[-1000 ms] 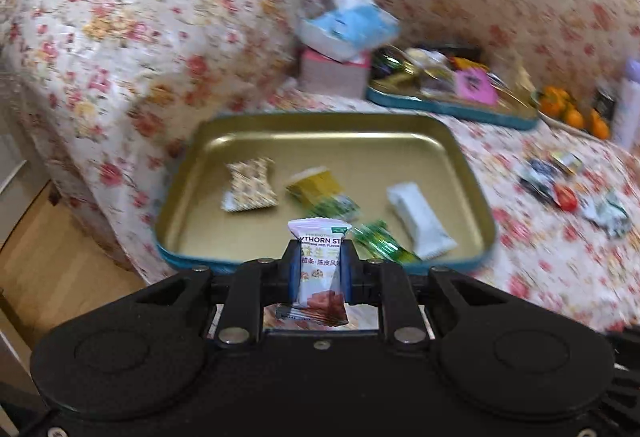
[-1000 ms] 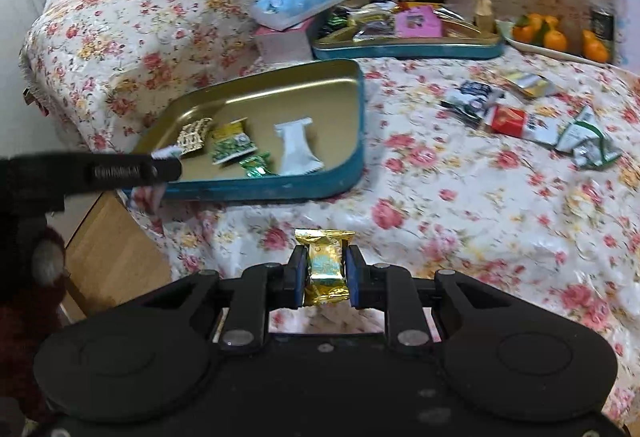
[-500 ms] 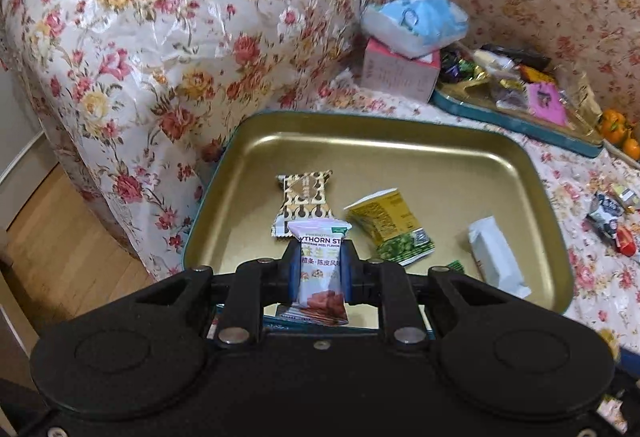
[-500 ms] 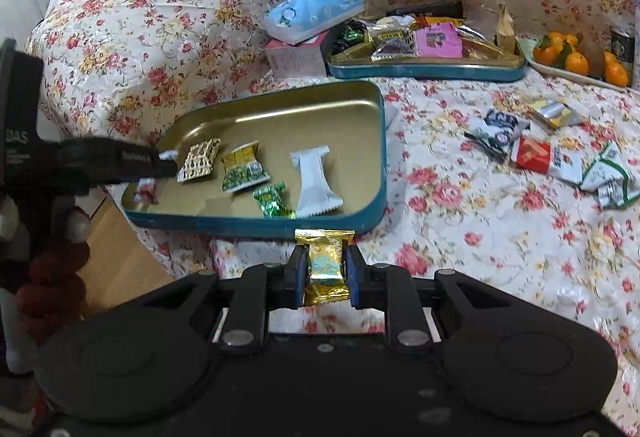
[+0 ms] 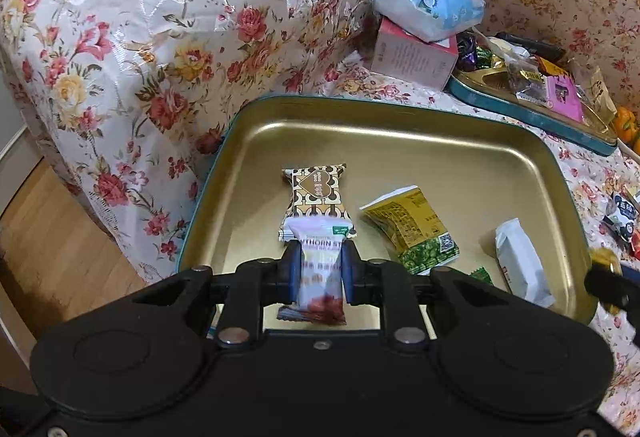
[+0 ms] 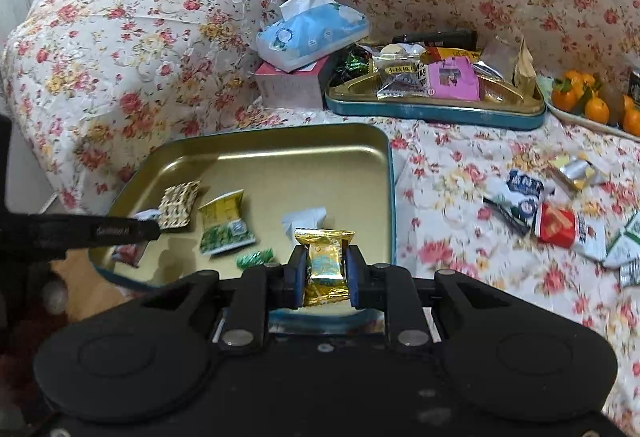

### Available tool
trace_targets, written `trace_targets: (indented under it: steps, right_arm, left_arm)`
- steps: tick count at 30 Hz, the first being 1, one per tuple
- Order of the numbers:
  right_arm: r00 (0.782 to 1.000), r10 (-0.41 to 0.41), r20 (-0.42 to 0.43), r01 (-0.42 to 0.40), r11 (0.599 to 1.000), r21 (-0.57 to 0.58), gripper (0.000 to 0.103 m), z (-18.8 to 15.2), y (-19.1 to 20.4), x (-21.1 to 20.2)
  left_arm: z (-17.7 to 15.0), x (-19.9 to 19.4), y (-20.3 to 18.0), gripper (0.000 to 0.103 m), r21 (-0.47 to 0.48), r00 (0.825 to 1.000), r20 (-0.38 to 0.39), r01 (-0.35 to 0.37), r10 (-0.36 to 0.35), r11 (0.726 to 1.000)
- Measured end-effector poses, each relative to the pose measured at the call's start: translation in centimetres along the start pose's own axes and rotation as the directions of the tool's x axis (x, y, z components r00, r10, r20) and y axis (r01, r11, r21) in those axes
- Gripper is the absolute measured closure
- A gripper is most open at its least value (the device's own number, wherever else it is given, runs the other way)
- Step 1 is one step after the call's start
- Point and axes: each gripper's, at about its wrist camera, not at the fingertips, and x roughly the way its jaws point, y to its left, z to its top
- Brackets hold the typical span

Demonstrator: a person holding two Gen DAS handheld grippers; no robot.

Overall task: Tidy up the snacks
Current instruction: 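Carry both snacks over the teal tray and open both tools to drop them, then move both open tools back toward the remaining snacks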

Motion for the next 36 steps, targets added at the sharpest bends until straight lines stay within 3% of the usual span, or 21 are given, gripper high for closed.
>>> trace_targets:
  steps: [12, 25, 29, 36]
  right_arm:
    - [0.999, -0.045, -0.011, 0.045, 0.999, -0.009, 0.08, 1.2, 0.0, 2.8]
    - [0.999, -0.043, 0.005, 0.043, 0.999, -0.005, 0.079, 1.0, 0.3, 2.3]
    - [0.999, -0.033, 0.007, 0.033, 0.999, 0.004, 0.067, 0.8, 0.1, 2.0]
    - [0.999, -0.037, 0.031, 0.036, 0.999, 0.022, 0.067, 0.2, -0.5, 0.7]
  left_arm:
    - [-0.3, 0.0, 1.0, 0.075, -0.028, 1.0, -0.008, 0.015, -0.015, 0.999]
    - [-1.0, -1.3, 0.0, 0.075, -0.005, 1.0, -0.004, 0.023, -0.023, 1.0]
    - [-1.3, -1.6, -0.6, 0.075, 0.009, 1.0, -0.008, 0.027, -0.027, 1.0]
    - [-1.5, -2.7, -1.8, 0.075, 0.042, 0.999, 0.002, 0.037, -0.037, 0.998]
